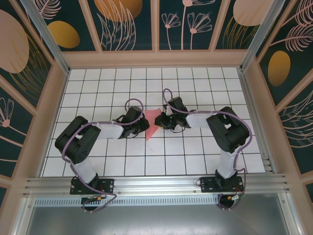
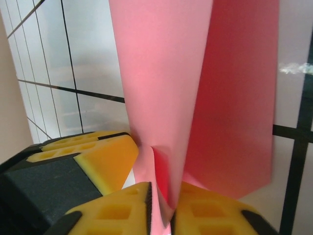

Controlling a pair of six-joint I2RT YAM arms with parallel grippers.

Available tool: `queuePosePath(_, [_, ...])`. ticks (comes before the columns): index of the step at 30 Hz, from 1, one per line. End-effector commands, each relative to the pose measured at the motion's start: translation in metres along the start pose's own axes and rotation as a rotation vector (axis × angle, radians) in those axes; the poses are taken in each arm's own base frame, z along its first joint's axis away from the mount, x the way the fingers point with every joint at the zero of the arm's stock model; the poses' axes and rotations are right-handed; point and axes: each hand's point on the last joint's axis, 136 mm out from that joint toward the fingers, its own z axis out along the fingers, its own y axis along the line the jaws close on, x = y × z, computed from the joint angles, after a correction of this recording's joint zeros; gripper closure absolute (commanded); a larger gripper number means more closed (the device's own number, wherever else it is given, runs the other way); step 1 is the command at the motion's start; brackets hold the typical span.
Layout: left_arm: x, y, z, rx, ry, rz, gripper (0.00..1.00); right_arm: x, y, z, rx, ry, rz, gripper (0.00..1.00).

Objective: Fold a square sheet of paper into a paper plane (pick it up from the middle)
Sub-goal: Fourth fold the wing at the center of the table.

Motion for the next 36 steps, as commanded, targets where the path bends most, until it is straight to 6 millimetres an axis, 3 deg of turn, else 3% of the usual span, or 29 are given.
queuePosePath(1, [0.000, 0.006, -0.006, -0.012, -0.006, 0.016, 0.83, 0.000, 0.000, 0.006, -0.004, 0.008, 0.009, 0.91])
queuePosePath(3, [-0.009, -0.004, -0.015, 0.016, -0.035, 0.025, 0.81, -0.004, -0.003, 0.003, 0.020, -0.018, 0.015, 0.97])
queuePosePath(7, [-0.020, -0.016, -0.028, 0.043, -0.080, 0.044, 0.71, -0.015, 0.001, -0.013, 0.052, -0.109, 0.006, 1.00])
queuePosePath(17, [-0.029, -0.059, -0.066, 0.270, -0.163, 0.132, 0.31, -0.025, 0.003, -0.066, 0.143, -0.320, 0.058, 1.00])
queuePosePath(23, [-0.039, -0.078, -0.092, 0.388, -0.313, 0.318, 0.10, -0.032, 0.008, -0.064, 0.121, -0.355, 0.169, 1.00])
queuePosePath(30, [-0.045, -0.072, -0.091, 0.359, -0.430, 0.507, 0.13, -0.042, 0.004, -0.041, 0.135, -0.301, 0.291, 1.00])
queuePosePath(36, [-0.030, -0.079, -0.094, 0.411, -0.476, 0.690, 0.18, -0.041, -0.004, -0.030, 0.164, -0.282, 0.426, 1.00])
